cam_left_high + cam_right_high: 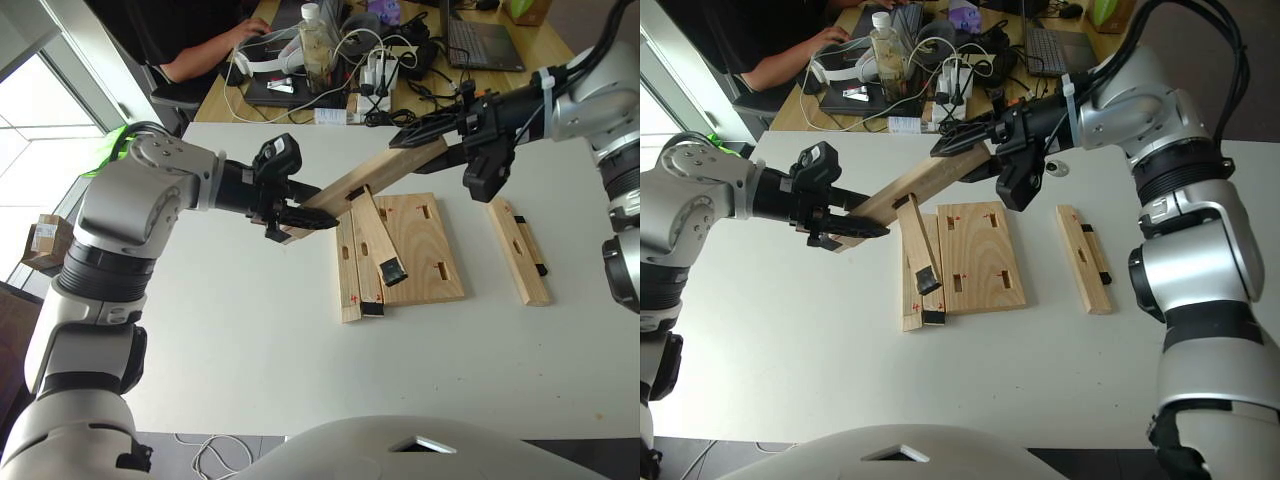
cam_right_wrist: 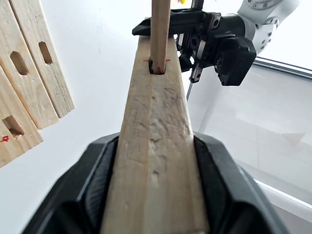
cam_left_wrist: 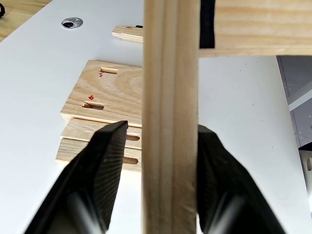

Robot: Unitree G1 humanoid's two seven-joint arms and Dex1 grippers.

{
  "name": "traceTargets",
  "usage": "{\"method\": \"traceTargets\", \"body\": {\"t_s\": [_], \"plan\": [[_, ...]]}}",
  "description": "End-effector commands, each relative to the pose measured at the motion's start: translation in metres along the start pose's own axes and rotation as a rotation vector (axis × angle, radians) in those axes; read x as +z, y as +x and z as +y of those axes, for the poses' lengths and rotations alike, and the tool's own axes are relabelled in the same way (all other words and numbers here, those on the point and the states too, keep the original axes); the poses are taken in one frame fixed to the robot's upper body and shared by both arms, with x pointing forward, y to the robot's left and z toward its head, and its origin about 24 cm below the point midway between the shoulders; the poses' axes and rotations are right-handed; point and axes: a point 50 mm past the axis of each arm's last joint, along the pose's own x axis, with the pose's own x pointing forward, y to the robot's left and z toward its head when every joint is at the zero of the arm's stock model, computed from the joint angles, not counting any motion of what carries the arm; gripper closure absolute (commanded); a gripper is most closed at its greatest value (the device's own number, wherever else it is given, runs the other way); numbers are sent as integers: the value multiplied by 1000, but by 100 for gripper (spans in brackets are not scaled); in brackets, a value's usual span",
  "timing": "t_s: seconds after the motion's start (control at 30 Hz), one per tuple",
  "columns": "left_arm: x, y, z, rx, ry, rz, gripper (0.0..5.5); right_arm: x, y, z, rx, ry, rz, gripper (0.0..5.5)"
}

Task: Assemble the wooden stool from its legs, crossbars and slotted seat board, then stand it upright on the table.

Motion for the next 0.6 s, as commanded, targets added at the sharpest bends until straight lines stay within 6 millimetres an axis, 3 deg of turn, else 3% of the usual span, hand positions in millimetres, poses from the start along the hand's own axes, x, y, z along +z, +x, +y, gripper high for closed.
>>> {"method": "traceTargets", "body": {"t_s": [0.03, 0.3, 0.37, 0.5, 0.6], "plan": [[-4, 0, -1, 4, 8, 23, 425, -1, 0, -8, 9, -37, -1, 344], [-12, 0, -2, 0, 1, 37, 445, -3, 4, -12, -35, -25, 4, 344], [-11, 1, -1, 6, 1, 23, 446, -6, 4, -13, -70, 27, 18, 293], [-7, 2, -1, -8, -18, -43, 446, -22, -5, -20, -265, 354, 78, 232], [-7, 0, -2, -10, -41, -85, 446, -34, -20, -9, -272, 730, 82, 209]]}}
